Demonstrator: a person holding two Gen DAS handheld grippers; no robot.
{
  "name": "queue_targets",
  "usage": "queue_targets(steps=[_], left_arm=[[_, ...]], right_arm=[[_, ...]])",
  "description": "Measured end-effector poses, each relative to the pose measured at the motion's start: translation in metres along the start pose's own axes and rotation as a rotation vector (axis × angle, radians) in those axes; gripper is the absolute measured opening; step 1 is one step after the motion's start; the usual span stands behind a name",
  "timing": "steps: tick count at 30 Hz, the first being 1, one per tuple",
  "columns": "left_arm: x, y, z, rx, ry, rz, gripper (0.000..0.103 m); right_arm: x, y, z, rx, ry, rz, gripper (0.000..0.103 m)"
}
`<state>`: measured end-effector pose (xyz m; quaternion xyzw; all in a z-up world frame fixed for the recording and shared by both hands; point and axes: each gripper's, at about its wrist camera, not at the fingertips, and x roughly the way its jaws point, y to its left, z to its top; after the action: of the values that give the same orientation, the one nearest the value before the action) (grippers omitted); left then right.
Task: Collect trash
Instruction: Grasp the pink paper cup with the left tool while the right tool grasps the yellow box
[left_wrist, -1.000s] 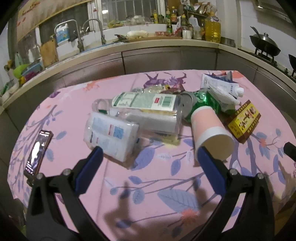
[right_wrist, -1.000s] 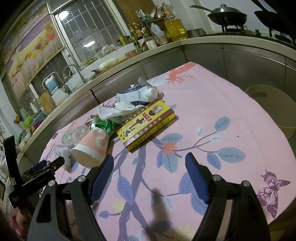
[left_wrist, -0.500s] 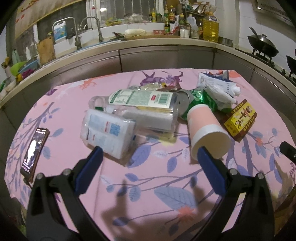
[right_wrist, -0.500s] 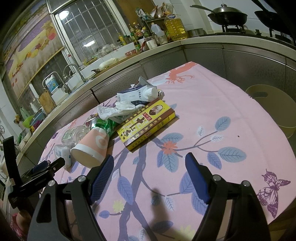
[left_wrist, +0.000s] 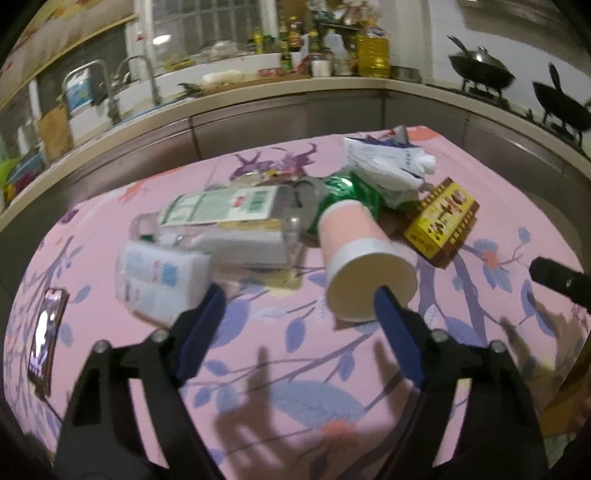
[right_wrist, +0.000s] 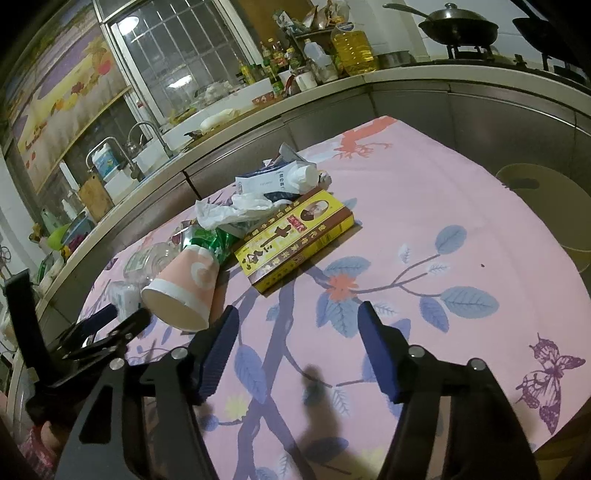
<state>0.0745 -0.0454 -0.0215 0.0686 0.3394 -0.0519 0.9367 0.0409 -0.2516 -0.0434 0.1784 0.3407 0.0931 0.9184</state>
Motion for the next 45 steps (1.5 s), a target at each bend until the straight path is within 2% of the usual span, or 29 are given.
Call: queue_targets(steps=[6,8,10,13,18,23,25,26,32,34,36,39,42,45], left_arm=[[0.032,-0.015,0.007,0.059,0.041,-0.030,0.049],[0.040,-0.019,0.008,0.072,0.061,-0.047,0.021],[0.044,-0.018,0.009,0.057,0.077,-0.067,0.007],[0.035,-0.015,0.007,0.041,0.066,-0.101,0.006],[0.012,-0.006,-0.003,0.024,0.055,-0.173,0.006],[0.007,-0.001,-0.012,0.004,0.081,-0.204,0.006],[0.008,-0.001,-0.015,0.000,0.091,-0.209,0.006],[0.008,-0.001,-0.016,-0.002,0.096,-0.213,0.006],[0.009,-0.001,-0.018,-0.008,0.106,-0.238,0.006],[0.009,-0.002,-0.018,-0.006,0.107,-0.244,0.006],[0.010,-0.003,-0.018,-0.007,0.110,-0.249,0.006],[0.011,-0.007,-0.020,-0.005,0.117,-0.246,0.006],[0.011,-0.009,-0.020,-0.007,0.123,-0.242,0.006],[0.009,-0.010,-0.021,-0.006,0.122,-0.234,0.006]], right_arm=[[0.014,-0.005,0.011,0.034,0.034,0.023,0.061],[0.025,-0.010,0.021,0.068,0.052,0.032,0.061],[0.038,-0.013,0.032,0.102,0.076,0.042,0.061],[0.058,-0.017,0.048,0.132,0.101,0.021,0.061],[0.081,-0.011,0.077,0.085,0.038,-0.074,0.061],[0.121,-0.023,0.104,0.113,0.095,-0.146,0.061],[0.132,-0.027,0.104,0.120,0.146,-0.127,0.061],[0.131,-0.025,0.104,0.100,0.142,-0.133,0.061],[0.105,-0.010,0.078,-0.116,0.208,-0.105,0.061],[0.092,-0.009,0.065,-0.148,0.254,-0.062,0.061],[0.083,-0.009,0.058,-0.162,0.261,-0.025,0.061],[0.079,-0.019,0.067,-0.114,0.229,-0.031,0.061],[0.089,-0.034,0.093,-0.005,0.183,-0.010,0.061],[0.111,-0.047,0.107,0.068,0.203,0.011,0.061]])
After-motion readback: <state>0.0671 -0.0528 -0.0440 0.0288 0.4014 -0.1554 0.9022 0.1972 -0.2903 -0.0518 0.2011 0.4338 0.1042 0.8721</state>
